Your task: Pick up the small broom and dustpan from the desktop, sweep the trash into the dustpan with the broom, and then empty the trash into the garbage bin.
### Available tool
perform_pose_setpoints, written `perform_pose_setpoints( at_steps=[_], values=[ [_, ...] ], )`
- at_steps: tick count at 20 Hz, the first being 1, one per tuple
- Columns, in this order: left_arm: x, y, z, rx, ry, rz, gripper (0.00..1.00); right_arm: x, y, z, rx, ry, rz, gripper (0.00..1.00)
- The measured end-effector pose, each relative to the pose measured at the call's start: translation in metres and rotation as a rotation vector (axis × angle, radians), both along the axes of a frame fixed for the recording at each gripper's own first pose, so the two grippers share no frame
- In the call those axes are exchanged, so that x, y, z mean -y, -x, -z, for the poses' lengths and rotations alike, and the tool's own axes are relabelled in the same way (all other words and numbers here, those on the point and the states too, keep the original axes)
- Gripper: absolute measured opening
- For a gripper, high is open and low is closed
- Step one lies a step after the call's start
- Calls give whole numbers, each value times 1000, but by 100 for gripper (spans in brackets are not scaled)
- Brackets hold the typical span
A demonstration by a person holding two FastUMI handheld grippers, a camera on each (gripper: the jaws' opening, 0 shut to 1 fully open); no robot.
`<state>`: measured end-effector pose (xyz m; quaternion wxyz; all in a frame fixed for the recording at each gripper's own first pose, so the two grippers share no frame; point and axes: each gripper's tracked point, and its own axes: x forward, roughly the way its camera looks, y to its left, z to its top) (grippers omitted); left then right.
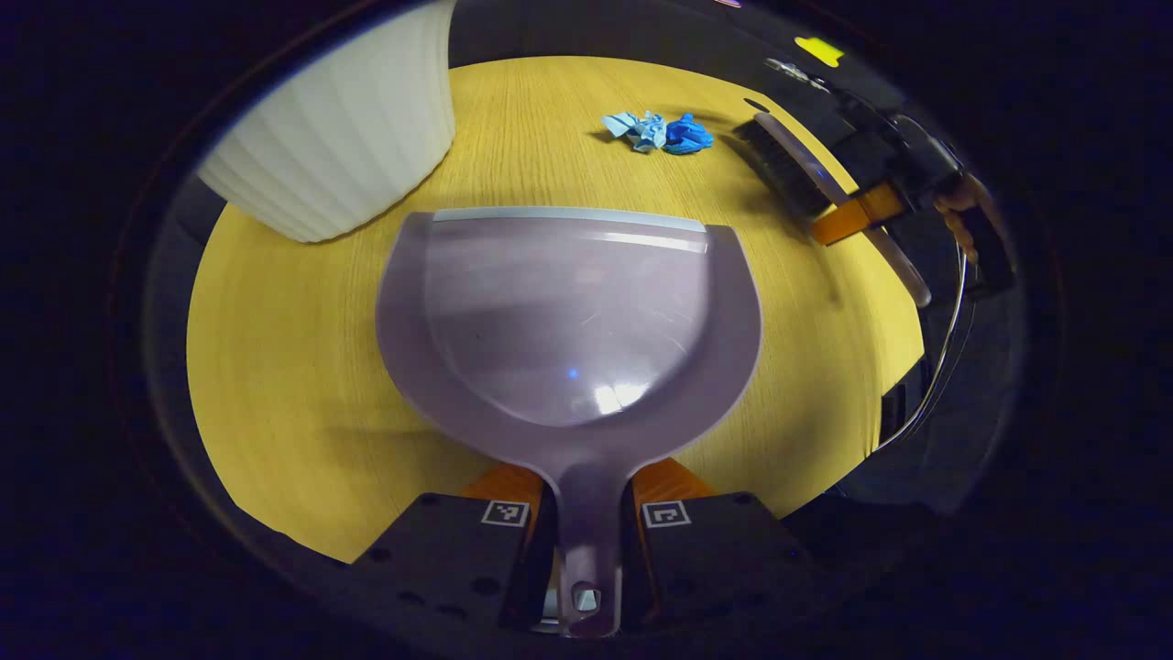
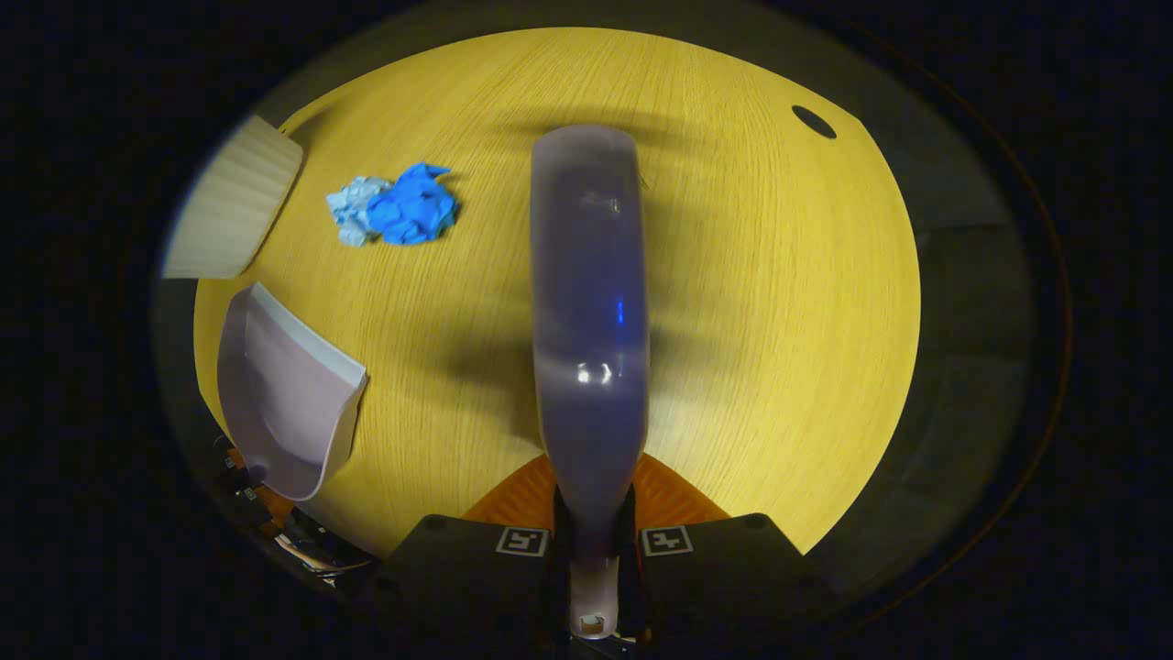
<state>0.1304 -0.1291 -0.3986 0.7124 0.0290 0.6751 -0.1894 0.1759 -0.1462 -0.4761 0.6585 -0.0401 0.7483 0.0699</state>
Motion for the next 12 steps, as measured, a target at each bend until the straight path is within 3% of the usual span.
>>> perform_pose_setpoints(
  at_steps=[5,9,12],
  values=[
    [17,-17,-9,-17,-27,53,29,15,-69,13,41,48,-254,22],
    [25,-26,-10,-36,-27,67,30,-16,-90,20,23,-25,-327,22],
    [27,-27,-10,-42,-36,66,29,-38,-101,21,27,-47,-438,22]
  ],
)
